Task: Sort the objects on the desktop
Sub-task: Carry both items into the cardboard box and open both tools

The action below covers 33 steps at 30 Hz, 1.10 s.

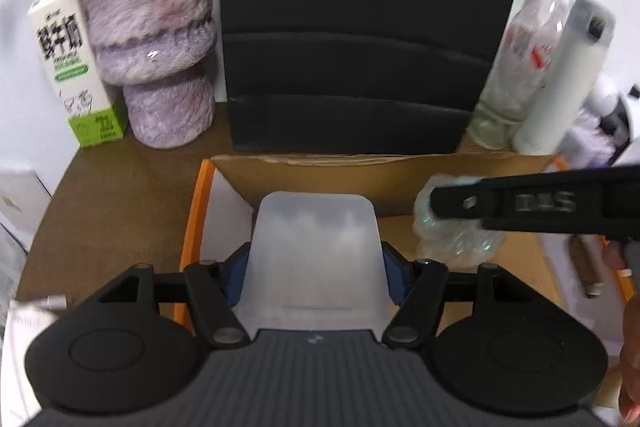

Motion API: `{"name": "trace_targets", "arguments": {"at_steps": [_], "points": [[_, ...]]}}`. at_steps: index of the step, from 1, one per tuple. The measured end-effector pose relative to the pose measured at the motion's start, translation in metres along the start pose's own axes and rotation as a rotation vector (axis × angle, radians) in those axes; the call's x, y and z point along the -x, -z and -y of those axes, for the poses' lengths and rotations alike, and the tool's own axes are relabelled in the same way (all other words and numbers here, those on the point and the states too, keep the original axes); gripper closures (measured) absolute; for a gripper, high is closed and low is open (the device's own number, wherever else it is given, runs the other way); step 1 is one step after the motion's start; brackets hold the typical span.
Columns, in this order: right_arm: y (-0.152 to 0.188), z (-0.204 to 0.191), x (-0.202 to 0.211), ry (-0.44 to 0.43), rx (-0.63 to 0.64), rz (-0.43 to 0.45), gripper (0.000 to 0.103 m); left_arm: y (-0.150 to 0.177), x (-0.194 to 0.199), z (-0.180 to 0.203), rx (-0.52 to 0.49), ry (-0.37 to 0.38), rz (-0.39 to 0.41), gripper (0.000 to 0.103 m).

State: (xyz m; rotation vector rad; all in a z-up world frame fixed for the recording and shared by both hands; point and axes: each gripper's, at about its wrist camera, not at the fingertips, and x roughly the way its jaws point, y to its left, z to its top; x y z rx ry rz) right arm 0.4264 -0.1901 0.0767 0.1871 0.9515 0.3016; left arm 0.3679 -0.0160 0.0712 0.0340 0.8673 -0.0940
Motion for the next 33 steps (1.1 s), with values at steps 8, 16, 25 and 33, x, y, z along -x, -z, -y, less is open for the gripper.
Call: {"name": "trace_targets", "arguments": {"at_steps": [8,16,25,33], "points": [[0.002,0.01,-0.022,-0.054,-0.058,-0.067,0.029,-0.002,0.007,-0.007,-0.02,-0.016,0.056,0.019],[0.042,0.002,0.071,0.058,0.037,0.096,0.018,0.051,0.098,-0.019,0.11,-0.006,0.162,0.0],[0.195,0.009,0.194,0.032,0.132,0.266,0.015,0.182,0.193,0.006,0.14,0.097,0.25,0.0],[0.345,0.009,0.24,0.063,0.11,0.403,0.01,0.288,0.218,0.026,0.081,0.159,0.27,0.0]]}}
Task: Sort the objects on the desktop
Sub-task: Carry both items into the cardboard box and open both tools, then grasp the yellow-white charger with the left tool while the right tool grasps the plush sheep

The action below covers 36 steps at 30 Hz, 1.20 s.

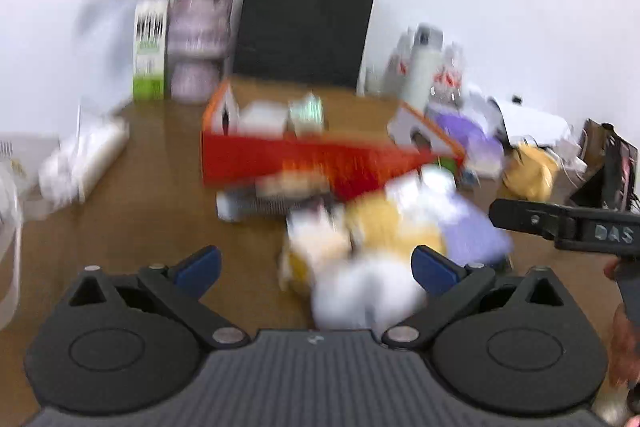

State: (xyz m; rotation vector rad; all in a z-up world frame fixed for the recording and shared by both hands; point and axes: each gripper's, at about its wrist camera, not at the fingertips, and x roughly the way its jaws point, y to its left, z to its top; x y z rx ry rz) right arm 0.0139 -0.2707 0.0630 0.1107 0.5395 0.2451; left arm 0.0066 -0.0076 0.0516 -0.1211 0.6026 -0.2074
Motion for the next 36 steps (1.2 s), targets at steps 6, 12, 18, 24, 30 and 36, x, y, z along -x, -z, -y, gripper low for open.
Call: {"name": "trace_targets", "arguments": {"at_steps": [6,12,18,24,30,36], "points": [[0.067,-0.013,0.034,-0.046,0.068,0.048,0.01,0.054,0.012,0.0,0.022,0.004,0.004,0.0],[0.077,-0.012,0.029,0.008,0.054,0.057,0.012,0.056,0.009,0.007,-0.02,-0.025,0.013,0.0],[0.079,-0.009,0.026,0.006,0.056,0.069,0.014,0.055,0.009,-0.001,0.022,-0.002,0.01,0.0],[0.057,-0.008,0.019,-0.135,0.047,0.009,0.026,0.007,0.0,0.002,-0.171,-0.074,0.108,0.008],[-0.012,-0.014,-0.033,-0.192,0.039,-0.002,0.044,-0.037,-0.071,-0.006,-0.253,0.09,-0.112,0.042],[-0.027,-0.037,-0.108,-0.198,0.099,-0.259,0.055,-0.032,-0.097,-0.018,-0.222,0.144,-0.21,0.058]]}}
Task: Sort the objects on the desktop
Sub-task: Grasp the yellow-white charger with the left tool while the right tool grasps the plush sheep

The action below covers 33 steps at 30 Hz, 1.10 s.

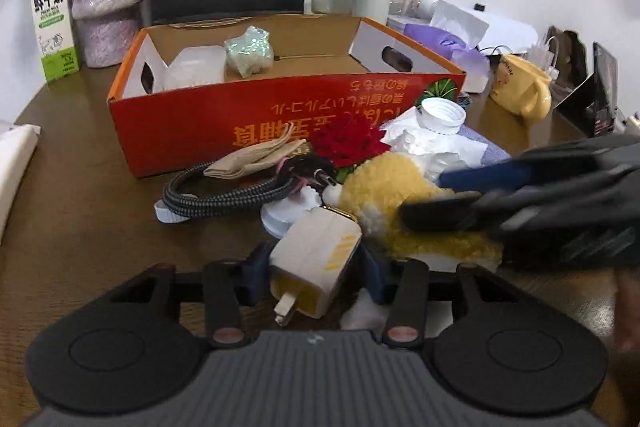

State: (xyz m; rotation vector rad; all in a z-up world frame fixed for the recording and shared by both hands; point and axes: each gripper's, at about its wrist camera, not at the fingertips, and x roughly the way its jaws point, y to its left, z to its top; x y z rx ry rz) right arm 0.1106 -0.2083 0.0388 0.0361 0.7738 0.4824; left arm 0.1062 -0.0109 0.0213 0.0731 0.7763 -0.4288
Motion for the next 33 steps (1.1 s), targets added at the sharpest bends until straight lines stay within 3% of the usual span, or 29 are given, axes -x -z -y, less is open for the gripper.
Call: {"name": "trace_targets", "arguments": {"at_steps": [4,6,9,12,19,22,23,24,26,28,29,30,33], "points": [[-0.005,-0.01,-0.019,-0.014,0.047,-0.051,0.046,0.013,0.015,-0.001,0.018,-0.122,0.02,0.061],[-0.003,-0.01,-0.024,-0.002,0.011,-0.092,0.05,0.023,0.029,-0.009,0.085,-0.124,0.02,0.061],[0.013,-0.03,0.003,0.082,0.053,-0.068,0.05,0.043,0.059,-0.023,0.174,-0.157,0.029,0.061],[0.043,-0.046,0.031,0.116,0.056,-0.075,0.049,0.06,0.077,-0.022,0.2,-0.206,0.015,0.06],[0.105,-0.039,0.087,0.207,-0.059,-0.041,0.049,0.082,0.09,0.026,0.085,-0.173,0.006,0.06],[0.109,-0.03,0.102,0.221,-0.114,-0.045,0.048,0.085,0.094,0.038,0.057,-0.128,0.016,0.047],[0.107,-0.029,0.105,0.216,-0.124,-0.036,0.046,0.086,0.097,0.04,0.048,-0.124,0.031,0.043],[0.105,-0.029,0.108,0.205,-0.127,-0.014,0.036,0.084,0.101,0.04,0.041,-0.127,0.05,0.036],[0.101,-0.03,0.104,0.216,-0.101,-0.004,0.022,0.08,0.099,0.042,0.021,-0.132,0.047,0.033],[0.099,-0.03,0.09,0.242,-0.081,-0.038,0.027,0.076,0.091,0.04,0.031,-0.138,-0.003,0.055],[0.098,-0.027,0.081,0.244,-0.081,-0.063,0.045,0.076,0.087,0.04,0.038,-0.148,-0.027,0.07],[0.099,-0.024,0.071,0.251,-0.09,-0.083,0.052,0.078,0.086,0.038,0.044,-0.142,-0.024,0.071],[0.099,-0.021,0.071,0.227,-0.107,-0.033,0.058,0.081,0.09,0.036,0.04,-0.128,0.007,0.071]]}}
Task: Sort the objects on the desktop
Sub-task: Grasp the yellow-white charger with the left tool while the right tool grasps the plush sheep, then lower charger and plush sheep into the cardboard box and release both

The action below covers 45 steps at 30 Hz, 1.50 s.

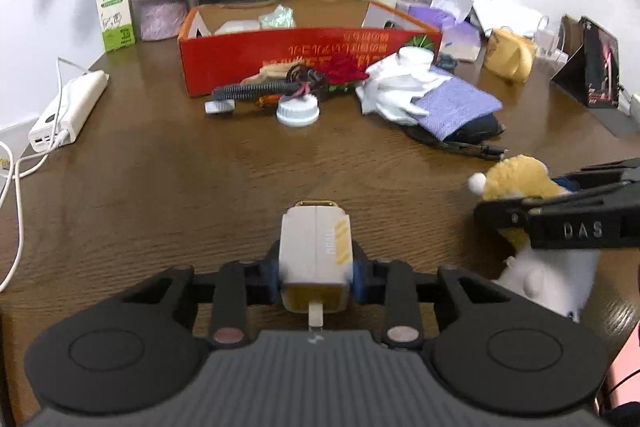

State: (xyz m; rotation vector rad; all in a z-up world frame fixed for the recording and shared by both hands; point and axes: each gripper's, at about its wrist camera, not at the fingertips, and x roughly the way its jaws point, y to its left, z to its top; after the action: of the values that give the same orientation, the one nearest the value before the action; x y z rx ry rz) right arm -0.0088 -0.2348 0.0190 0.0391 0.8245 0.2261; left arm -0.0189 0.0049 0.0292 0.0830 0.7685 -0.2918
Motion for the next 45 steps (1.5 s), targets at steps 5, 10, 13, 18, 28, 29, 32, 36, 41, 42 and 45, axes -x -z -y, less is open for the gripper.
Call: {"name": "trace_targets", "arguments": {"at_steps": [5,10,13,18,28,29,32,36,41,42,45], "points": [[-0.038,0.016,0.036,-0.12,-0.07,0.186,0.058,-0.043,0.009,-0.016,0.076,0.018,0.096,0.071],[-0.119,0.037,0.049,-0.052,-0.075,0.394,0.058,-0.124,0.003,-0.027,0.06,0.035,0.219,0.071],[-0.183,0.055,0.032,-0.057,-0.108,0.417,0.058,-0.183,-0.019,-0.041,0.076,-0.004,0.24,0.071],[-0.275,0.074,-0.044,-0.003,-0.168,0.316,0.057,-0.258,-0.093,-0.063,0.107,-0.041,0.137,0.071],[-0.265,0.061,-0.195,0.208,-0.126,0.009,0.055,-0.231,-0.198,-0.077,0.1,-0.189,-0.126,0.07],[-0.259,0.056,-0.2,0.231,-0.091,-0.006,0.054,-0.227,-0.198,-0.074,0.067,-0.201,-0.122,0.07],[-0.246,0.043,-0.202,0.31,0.026,-0.01,0.051,-0.223,-0.193,-0.067,0.044,-0.221,-0.139,0.07],[-0.245,0.041,-0.19,0.314,0.096,-0.018,0.046,-0.226,-0.185,-0.069,0.071,-0.201,-0.156,0.068],[-0.265,0.05,-0.148,0.247,0.026,0.019,0.034,-0.24,-0.149,-0.078,0.131,-0.171,-0.108,0.057],[-0.266,0.051,-0.14,0.22,0.01,0.023,0.032,-0.243,-0.139,-0.08,0.139,-0.172,-0.093,0.051],[-0.261,0.047,-0.108,0.099,-0.035,0.049,0.03,-0.245,-0.11,-0.082,0.164,-0.161,-0.039,0.025]]}}
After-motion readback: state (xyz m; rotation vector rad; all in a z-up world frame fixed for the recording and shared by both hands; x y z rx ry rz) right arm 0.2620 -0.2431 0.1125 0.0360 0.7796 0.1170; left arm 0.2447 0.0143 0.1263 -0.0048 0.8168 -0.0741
